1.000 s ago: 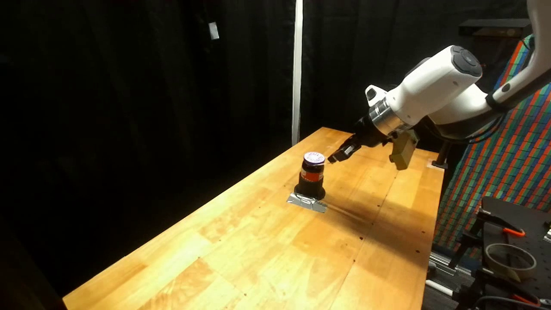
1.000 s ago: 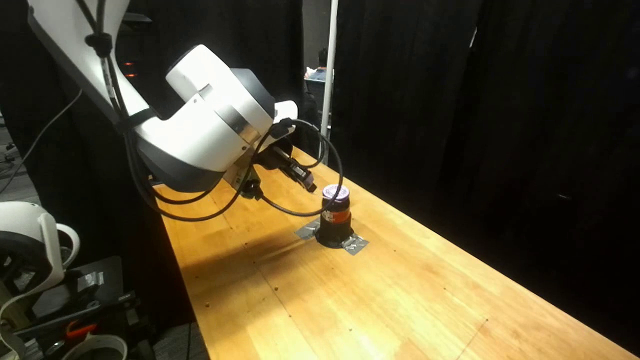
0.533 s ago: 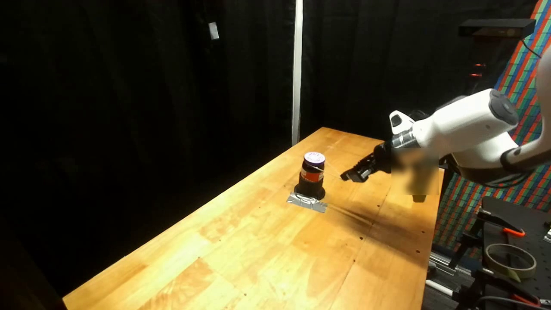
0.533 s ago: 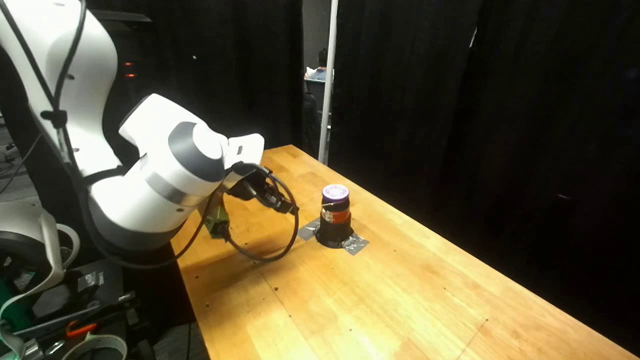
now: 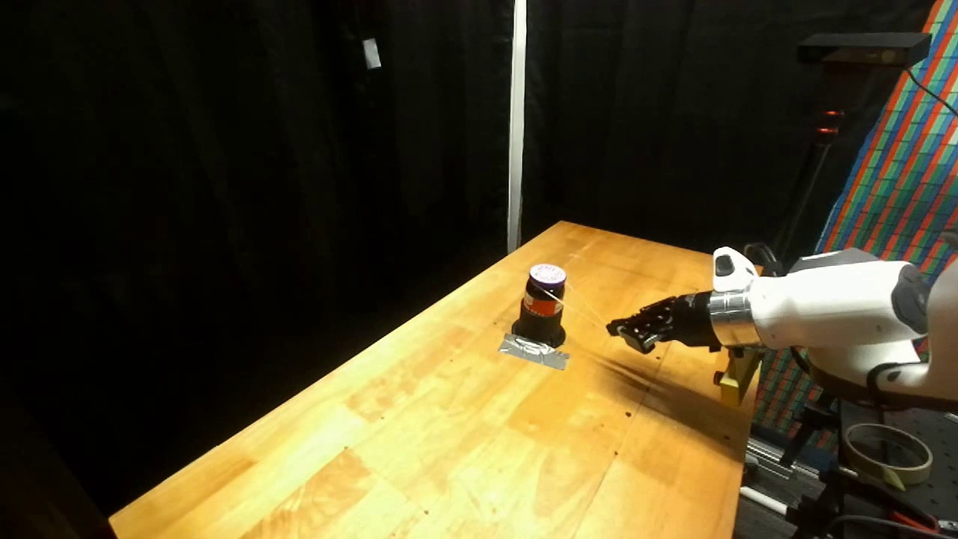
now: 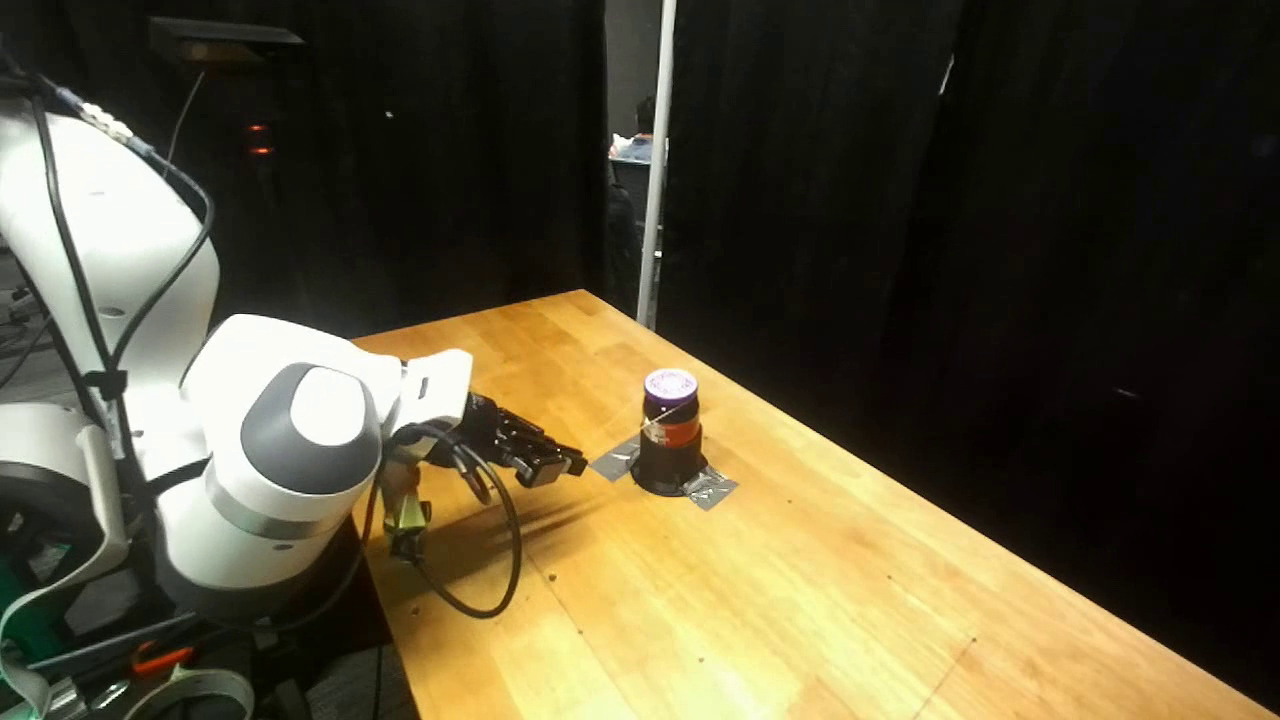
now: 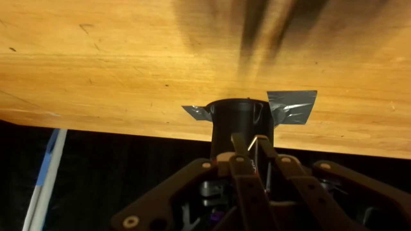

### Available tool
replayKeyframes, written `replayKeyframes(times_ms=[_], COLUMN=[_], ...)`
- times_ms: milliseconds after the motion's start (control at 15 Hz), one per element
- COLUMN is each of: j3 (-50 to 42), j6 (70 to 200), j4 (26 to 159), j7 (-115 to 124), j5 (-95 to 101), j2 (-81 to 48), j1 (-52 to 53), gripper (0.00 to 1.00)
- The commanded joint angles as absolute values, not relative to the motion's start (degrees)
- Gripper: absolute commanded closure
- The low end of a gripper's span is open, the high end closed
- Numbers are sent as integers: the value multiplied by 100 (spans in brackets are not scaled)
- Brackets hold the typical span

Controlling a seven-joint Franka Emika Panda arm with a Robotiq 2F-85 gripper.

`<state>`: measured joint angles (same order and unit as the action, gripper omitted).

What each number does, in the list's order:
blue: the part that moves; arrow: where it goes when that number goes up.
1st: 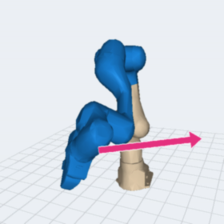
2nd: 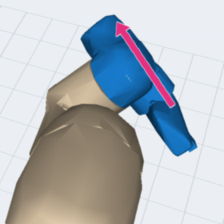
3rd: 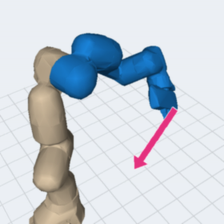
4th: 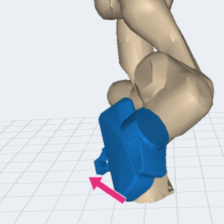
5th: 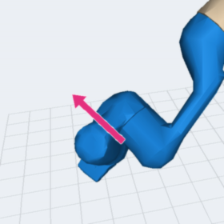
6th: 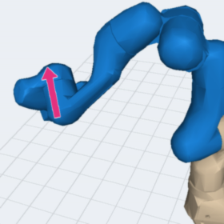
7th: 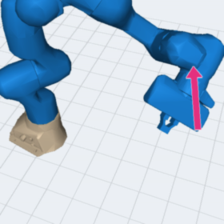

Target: Put the rubber band around the jar.

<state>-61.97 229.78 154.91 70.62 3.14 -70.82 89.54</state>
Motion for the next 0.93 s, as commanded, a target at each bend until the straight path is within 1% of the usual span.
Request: replayKeyframes(times_ms=[0,267,333,400,467,533,733,800,867], j3=[-5903,-5459,-5308,-5483,-5188,-5163,-4998,-4890,-5284], j6=[22894,22130,22390,21936,22241,22151,22649,22611,22210], j4=[15675,15538,15664,15515,15492,15391,15412,15234,15273], j7=[7489,7242,6340,6975,6061,5872,5068,4708,4299], j5=[-1333,-3042,-3562,-3484,-4190,-4460,-4772,-4723,-4181], j2=[-7873,-8296,-7601,-8184,-7602,-7594,-7071,-7075,-6753], j1=[9739,10338,9995,10388,10008,9979,9551,9406,9486], gripper=[84,86,86,85,85,85,85,67,59])
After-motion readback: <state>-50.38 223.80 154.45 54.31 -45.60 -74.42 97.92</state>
